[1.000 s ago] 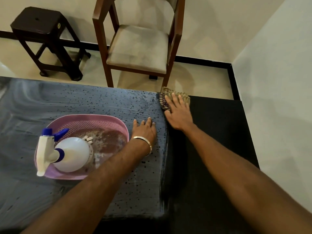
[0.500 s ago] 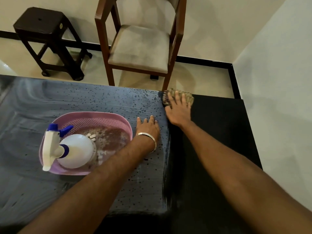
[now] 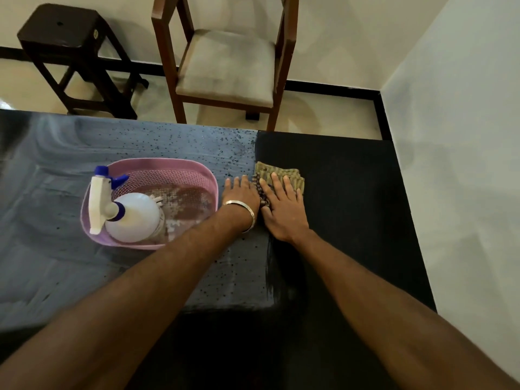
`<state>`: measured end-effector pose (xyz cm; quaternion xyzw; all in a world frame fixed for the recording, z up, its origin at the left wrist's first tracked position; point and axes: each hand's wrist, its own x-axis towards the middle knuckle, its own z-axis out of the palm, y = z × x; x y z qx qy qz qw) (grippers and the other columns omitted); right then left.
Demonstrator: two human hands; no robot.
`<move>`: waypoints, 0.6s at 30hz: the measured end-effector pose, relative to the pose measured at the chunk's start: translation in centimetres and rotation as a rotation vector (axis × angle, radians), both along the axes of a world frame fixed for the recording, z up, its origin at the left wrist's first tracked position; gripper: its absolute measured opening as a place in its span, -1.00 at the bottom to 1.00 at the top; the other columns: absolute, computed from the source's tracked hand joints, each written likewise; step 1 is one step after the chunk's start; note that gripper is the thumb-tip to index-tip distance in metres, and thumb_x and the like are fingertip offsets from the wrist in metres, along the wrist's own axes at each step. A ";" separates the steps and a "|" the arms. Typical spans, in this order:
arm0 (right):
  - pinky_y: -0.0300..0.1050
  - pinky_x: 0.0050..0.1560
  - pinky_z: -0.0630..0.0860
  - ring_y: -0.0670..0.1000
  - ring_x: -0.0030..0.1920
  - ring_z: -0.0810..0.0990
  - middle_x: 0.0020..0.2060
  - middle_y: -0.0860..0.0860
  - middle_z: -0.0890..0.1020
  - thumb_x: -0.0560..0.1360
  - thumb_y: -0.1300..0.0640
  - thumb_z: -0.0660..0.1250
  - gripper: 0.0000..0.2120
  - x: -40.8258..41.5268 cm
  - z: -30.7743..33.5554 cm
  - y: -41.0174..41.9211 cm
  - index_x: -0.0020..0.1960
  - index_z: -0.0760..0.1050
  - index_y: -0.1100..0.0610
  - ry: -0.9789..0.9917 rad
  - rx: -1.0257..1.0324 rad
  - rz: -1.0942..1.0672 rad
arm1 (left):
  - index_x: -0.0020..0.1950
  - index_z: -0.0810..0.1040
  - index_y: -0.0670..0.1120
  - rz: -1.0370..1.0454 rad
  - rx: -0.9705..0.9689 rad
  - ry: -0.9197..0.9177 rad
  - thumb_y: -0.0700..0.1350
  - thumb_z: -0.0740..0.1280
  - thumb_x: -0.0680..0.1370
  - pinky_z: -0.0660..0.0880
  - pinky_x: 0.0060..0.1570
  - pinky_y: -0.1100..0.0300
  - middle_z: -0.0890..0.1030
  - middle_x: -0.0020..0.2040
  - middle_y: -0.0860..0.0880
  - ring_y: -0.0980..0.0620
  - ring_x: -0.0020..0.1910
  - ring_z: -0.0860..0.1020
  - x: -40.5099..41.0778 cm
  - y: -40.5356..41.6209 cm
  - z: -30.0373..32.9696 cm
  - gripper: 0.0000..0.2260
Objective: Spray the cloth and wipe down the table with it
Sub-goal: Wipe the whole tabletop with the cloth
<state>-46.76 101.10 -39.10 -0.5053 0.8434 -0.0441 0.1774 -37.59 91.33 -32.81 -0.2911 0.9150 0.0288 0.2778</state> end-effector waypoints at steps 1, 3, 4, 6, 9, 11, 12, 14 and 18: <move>0.19 0.56 -0.21 0.09 0.60 -0.24 0.61 -0.04 -0.17 0.63 -0.12 0.05 -0.37 0.8 0.0 0.8 0.61 -0.15 -0.17 -0.008 0.000 0.000 | 0.55 -0.03 -0.28 -0.001 -0.008 0.018 -0.10 0.16 0.62 0.00 0.50 -0.16 -0.01 0.56 -0.27 -0.25 0.54 0.01 0.4 0.5 0.1 -0.41; 0.19 0.56 -0.21 0.09 0.60 -0.24 0.61 -0.04 -0.17 0.63 -0.12 0.04 -0.38 2.3 0.2 2.5 0.61 -0.16 -0.16 -0.022 -0.004 0.002 | 0.54 -0.04 -0.27 0.004 -0.009 0.054 -0.11 0.14 0.63 0.01 0.50 -0.14 -0.01 0.56 -0.27 -0.24 0.54 0.01 1.4 1.7 0.2 -0.42; 0.19 0.56 -0.21 0.08 0.59 -0.25 0.61 -0.05 -0.18 0.64 -0.12 0.03 -0.39 3.1 0.4 3.6 0.61 -0.16 -0.17 -0.029 -0.002 0.003 | 0.55 -0.04 -0.27 0.000 -0.010 0.061 -0.11 0.14 0.63 0.01 0.50 -0.13 -0.01 0.56 -0.27 -0.23 0.54 0.02 2.0 2.5 0.4 -0.42; 0.18 0.56 -0.22 0.07 0.59 -0.27 0.61 -0.06 -0.20 0.64 -0.14 0.00 -0.40 4.9 0.7 5.6 0.60 -0.18 -0.17 -0.044 0.005 0.006 | 0.55 -0.04 -0.27 0.005 0.000 0.075 -0.13 0.17 0.62 0.02 0.50 -0.12 -0.01 0.56 -0.26 -0.22 0.54 0.02 3.3 4.1 0.8 -0.41; 0.19 0.56 -0.23 0.06 0.59 -0.29 0.61 -0.06 -0.20 0.64 -0.14 0.00 -0.39 8.1 1.1 9.4 0.60 -0.20 -0.17 -0.053 0.021 0.016 | 0.55 -0.04 -0.26 0.054 0.053 0.113 -0.15 0.20 0.59 0.02 0.50 -0.11 0.01 0.56 -0.25 -0.21 0.54 0.02 6.0 7.1 1.0 -0.38; 0.19 0.55 -0.25 0.04 0.57 -0.32 0.60 -0.07 -0.22 0.64 -0.13 0.01 -0.39 10.2 1.4 11.8 0.60 -0.20 -0.17 -0.067 0.028 0.010 | 0.55 -0.04 -0.25 0.086 0.086 0.129 -0.14 0.21 0.58 0.02 0.51 -0.10 0.01 0.56 -0.24 -0.19 0.55 0.02 7.8 8.9 1.0 -0.36; 0.18 0.55 -0.27 0.03 0.56 -0.35 0.59 -0.08 -0.24 0.64 -0.13 0.01 -0.38 11.4 1.6 13.1 0.60 -0.21 -0.17 -0.073 0.035 0.008 | 0.55 -0.04 -0.24 0.094 0.096 0.130 -0.13 0.21 0.58 0.02 0.51 -0.10 0.02 0.56 -0.23 -0.19 0.55 0.02 8.8 9.8 1.0 -0.36; 0.16 0.54 -0.29 -0.01 0.52 -0.40 0.58 -0.09 -0.26 0.63 -0.12 0.01 -0.37 13.6 2.0 15.5 0.60 -0.23 -0.18 -0.078 0.059 0.008 | 0.55 -0.03 -0.23 0.101 0.121 0.122 -0.10 0.19 0.59 0.01 0.51 -0.10 0.03 0.56 -0.22 -0.19 0.54 0.03 10.8 11.6 1.0 -0.37; 0.15 0.54 -0.31 -0.03 0.51 -0.42 0.58 -0.09 -0.29 0.63 -0.12 0.00 -0.36 16.0 2.5 18.4 0.59 -0.27 -0.19 -0.093 0.106 0.010 | 0.57 -0.05 -0.20 0.137 0.179 0.180 -0.11 0.10 0.60 -0.05 0.50 -0.10 0.00 0.57 -0.18 -0.15 0.55 0.00 14.2 13.9 1.0 -0.42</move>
